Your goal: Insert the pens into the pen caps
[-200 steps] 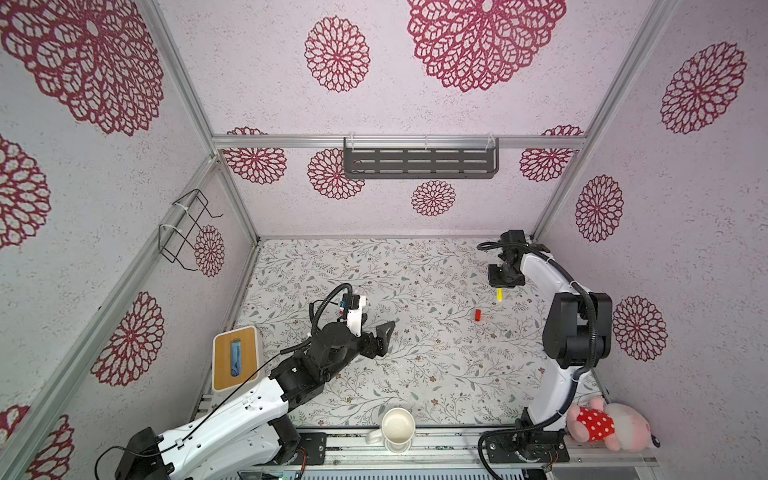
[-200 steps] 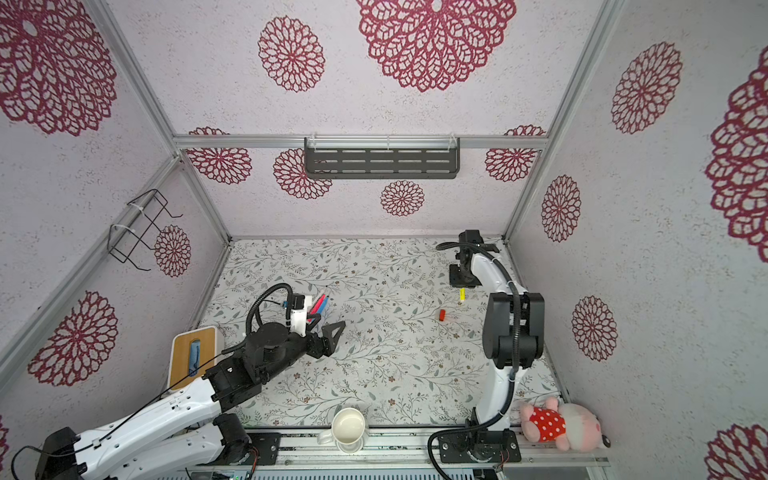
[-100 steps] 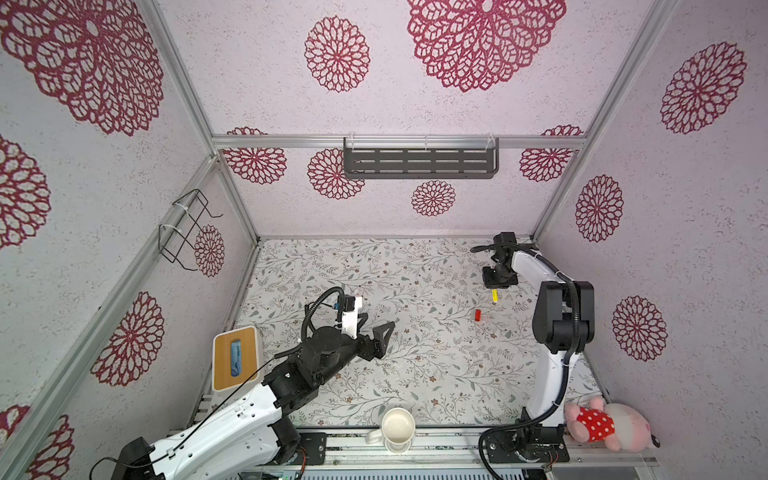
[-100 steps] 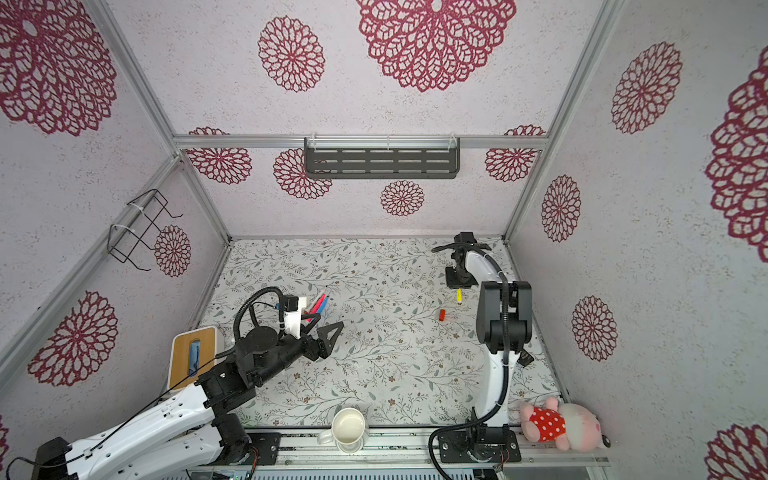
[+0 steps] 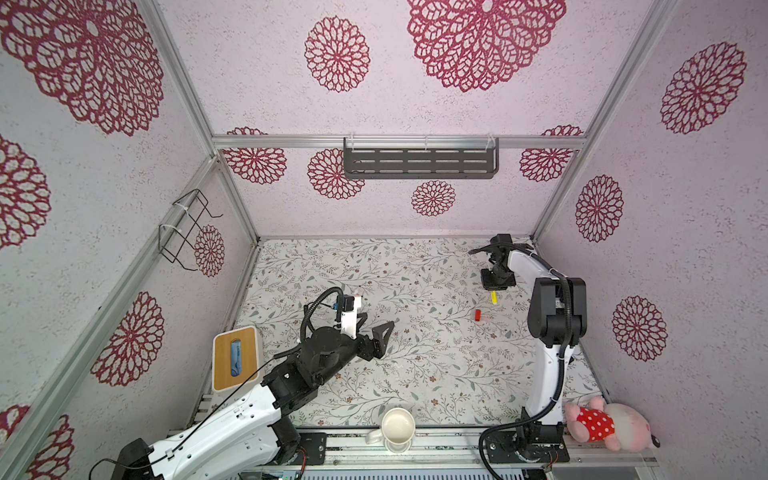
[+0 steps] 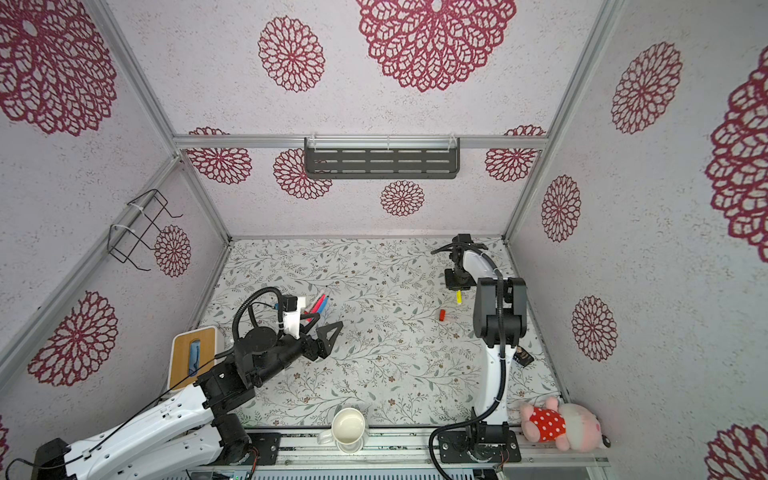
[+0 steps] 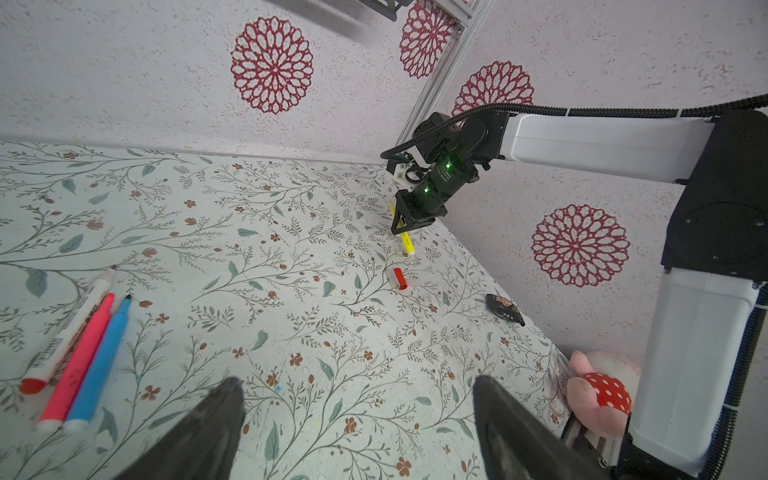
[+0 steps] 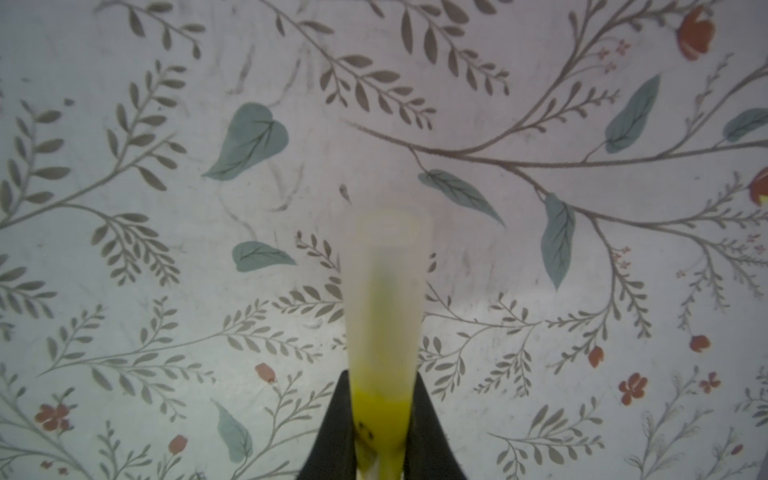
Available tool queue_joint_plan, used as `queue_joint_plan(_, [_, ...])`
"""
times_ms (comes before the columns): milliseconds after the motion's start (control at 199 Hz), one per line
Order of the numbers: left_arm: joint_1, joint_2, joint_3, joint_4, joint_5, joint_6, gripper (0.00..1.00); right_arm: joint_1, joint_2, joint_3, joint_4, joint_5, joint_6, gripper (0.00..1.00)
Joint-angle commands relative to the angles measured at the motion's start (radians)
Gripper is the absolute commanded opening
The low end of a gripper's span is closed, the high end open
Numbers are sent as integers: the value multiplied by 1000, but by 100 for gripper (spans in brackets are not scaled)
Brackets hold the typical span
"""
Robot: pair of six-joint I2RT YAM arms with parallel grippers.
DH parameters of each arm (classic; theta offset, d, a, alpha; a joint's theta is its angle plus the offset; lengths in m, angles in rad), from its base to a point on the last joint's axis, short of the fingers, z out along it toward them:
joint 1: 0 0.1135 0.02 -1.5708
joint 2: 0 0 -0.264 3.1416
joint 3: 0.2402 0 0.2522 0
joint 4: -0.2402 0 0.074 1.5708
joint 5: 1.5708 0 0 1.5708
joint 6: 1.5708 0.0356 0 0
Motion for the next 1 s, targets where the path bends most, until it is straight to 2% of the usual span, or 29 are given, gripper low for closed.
queue_joint_plan(0, [2,-17,-14,1,-18,-5,89,4,13,47,-32,30,4,16])
queue_joint_plan(371, [2,-24,-12,-8,-37,1,89,5,18,70,-56,61,27,36])
queue_joint_plan(607, [2,-12,1,-25,-59,3,89,13,-42,70,-62,47,43,38])
queue_joint_plan(772, [6,47,63,-129,-137,1,89,34,-127,54,-63,27,60,38])
queue_joint_plan(993, [28,177,154,-230,-157,-29,89,79,-287,-87,22,-22,103,38])
